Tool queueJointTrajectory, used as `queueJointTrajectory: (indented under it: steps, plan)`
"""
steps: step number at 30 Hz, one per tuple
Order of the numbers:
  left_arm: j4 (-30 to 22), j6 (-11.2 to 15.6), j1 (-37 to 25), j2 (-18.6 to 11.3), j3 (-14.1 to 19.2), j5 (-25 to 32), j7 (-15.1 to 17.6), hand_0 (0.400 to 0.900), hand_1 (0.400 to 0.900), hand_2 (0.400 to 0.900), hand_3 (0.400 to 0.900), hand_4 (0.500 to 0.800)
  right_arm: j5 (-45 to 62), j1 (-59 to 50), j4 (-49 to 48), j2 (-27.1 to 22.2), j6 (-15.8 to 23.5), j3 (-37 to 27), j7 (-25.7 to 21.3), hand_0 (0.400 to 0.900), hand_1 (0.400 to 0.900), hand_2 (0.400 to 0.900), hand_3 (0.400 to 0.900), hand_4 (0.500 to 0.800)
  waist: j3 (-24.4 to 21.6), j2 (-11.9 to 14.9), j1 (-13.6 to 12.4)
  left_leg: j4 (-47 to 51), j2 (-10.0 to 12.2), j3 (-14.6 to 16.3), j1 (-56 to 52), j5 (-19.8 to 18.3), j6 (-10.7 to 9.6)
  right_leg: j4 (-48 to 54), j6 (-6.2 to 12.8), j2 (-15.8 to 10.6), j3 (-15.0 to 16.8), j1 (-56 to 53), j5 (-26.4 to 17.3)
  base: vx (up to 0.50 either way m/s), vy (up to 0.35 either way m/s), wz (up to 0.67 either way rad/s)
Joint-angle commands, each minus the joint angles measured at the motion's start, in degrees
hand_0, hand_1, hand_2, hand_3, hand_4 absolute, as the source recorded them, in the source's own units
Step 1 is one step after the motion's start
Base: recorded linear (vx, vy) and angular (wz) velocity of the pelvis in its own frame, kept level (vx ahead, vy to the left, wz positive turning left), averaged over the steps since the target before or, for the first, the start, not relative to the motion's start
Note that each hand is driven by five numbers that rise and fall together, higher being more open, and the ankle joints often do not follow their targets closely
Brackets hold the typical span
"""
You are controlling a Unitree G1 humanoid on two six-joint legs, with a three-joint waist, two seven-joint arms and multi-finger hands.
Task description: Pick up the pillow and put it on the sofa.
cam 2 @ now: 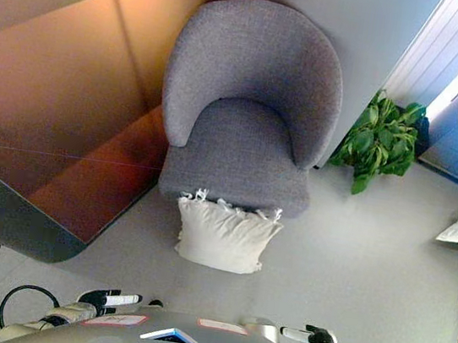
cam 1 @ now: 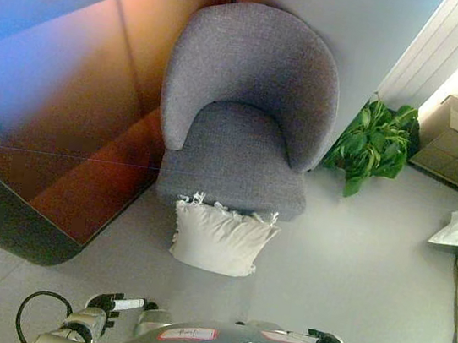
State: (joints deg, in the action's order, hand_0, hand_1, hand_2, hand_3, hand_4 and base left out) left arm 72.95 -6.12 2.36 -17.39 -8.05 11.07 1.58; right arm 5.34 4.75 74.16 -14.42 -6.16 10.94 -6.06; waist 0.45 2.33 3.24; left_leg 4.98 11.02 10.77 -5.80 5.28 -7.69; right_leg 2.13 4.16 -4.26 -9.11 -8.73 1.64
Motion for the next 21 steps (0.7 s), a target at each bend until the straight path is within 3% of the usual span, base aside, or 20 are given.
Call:
queueJointTrajectory:
  steps: [1,4,6,8,13,16,17,18,19,21]
  plan:
    - [1.7,3.1,-6.8,-0.2,-0.9,-1.0,0.4,0.9,0.9,0.9,0.9,0.8,1.7,-5.7,2.1,-1.0,0.0,-0.9,-1.9,0.9,0.9,0.9,0.9,0.8,5.0,-1.8,0.3,-5.8,-0.2,-0.7,-0.5,-4.6,3.9,-13.2,-0.91,2.5,1.5,6.2,6.8,0.05,-0.201,0.06]
    - [1.3,4.3,-6.8,0.3,-0.1,0.3,1.8,0.9,0.9,0.9,0.9,0.8,-0.5,-5.8,2.1,-1.4,-0.3,-0.7,-0.6,0.9,0.9,0.9,0.9,0.8,6.5,-0.1,-0.2,-14.4,1.1,-0.9,3.3,-5.7,4.2,-14.8,-2.1,1.9,1.2,6.2,7.1,0.1,-0.16,0.0]
    - [1.2,4.9,-6.6,0.3,0.2,0.3,2.0,0.9,0.9,0.9,0.9,0.8,-0.6,-5.8,2.2,-1.8,-0.3,-0.7,-0.5,0.9,0.9,0.9,0.9,0.8,7.9,-0.1,-0.9,-16.4,2.5,0.4,7.3,-2.0,3.1,-15.0,-2.29,2.4,1.2,5.0,7.0,0.19,-0.037,0.02]
    - [1.5,5.7,-5.8,0.1,0.4,0.0,1.7,0.9,0.9,0.9,0.9,0.8,-0.8,-5.8,2.3,-3.2,0.8,-1.9,0.0,0.9,0.9,0.9,0.9,0.8,9.5,-1.2,-2.2,-11.4,4.9,2.9,10.5,4.6,0.6,-14.1,-1.88,3.2,-0.4,1.6,8.5,0.38,0.088,0.06]
    - [2.2,7.0,-4.1,0.7,0.9,0.1,2.3,0.9,0.9,0.9,0.9,0.8,-1.2,-5.4,1.3,-5.4,2.8,-1.5,1.6,0.9,0.9,0.9,0.9,0.8,10.8,-3.3,-5.4,-1.2,5.5,3.1,16.1,10.7,-1.3,-15.1,-2.7,3.3,-2.9,-3.7,14.8,0.49,0.193,-0.12]
    - [2.4,6.3,-3.4,1.2,1.0,0.4,3.1,0.9,0.9,0.9,0.9,0.8,-1.1,-5.4,0.8,-5.6,3.7,-1.7,2.3,0.9,0.9,0.9,0.9,0.8,11.0,-3.7,-6.1,-1.3,4.4,6.4,19.3,11.1,-2.1,-19.4,-2.22,1.6,-3.7,-6.1,20.0,0.6,0.32,0.01]
    - [2.4,5.8,-3.4,1.1,1.2,0.8,3.2,0.9,0.9,0.9,0.9,0.8,-1.3,-5.7,0.6,-5.6,3.7,-1.7,2.8,0.9,0.9,0.9,0.9,0.8,10.9,-3.6,-6.5,-2.0,4.1,7.4,20.8,10.1,-1.7,-21.1,-1.72,0.7,-3.4,-6.7,20.8,0.66,0.43,-0.04]
    - [2.3,5.1,-3.2,1.0,1.7,0.4,3.4,0.9,0.9,0.9,0.9,0.8,-1.9,-5.9,0.3,-5.3,3.4,-1.7,2.9,0.9,0.9,0.9,0.9,0.8,10.9,-2.7,-6.6,-1.5,2.5,8.2,21.0,6.3,0.1,-23.4,-0.74,-0.6,-3.0,-6.7,20.9,0.65,0.383,-0.13]
    - [2.3,4.7,-3.1,0.6,2.2,-0.7,3.3,0.9,0.9,0.9,0.9,0.8,-1.9,-6.1,0.0,-4.8,3.0,-1.8,3.2,0.9,0.9,0.9,0.9,0.8,10.5,-2.2,-7.3,-5.4,2.5,7.0,22.2,6.3,0.4,-23.5,-0.32,-1.1,-2.7,-8.0,21.2,0.65,0.28,-0.1]
    - [2.2,5.2,-2.7,-1.0,2.6,-1.7,2.6,0.9,0.9,0.9,0.9,0.8,-1.2,-6.2,-0.1,-4.0,3.0,-1.6,4.1,0.9,0.9,0.9,0.9,0.8,10.1,-0.6,-8.6,-21.3,4.3,4.7,28.3,6.2,0.1,-23.7,-1.72,0.2,-3.3,-10.4,21.9,0.62,0.209,-0.09]
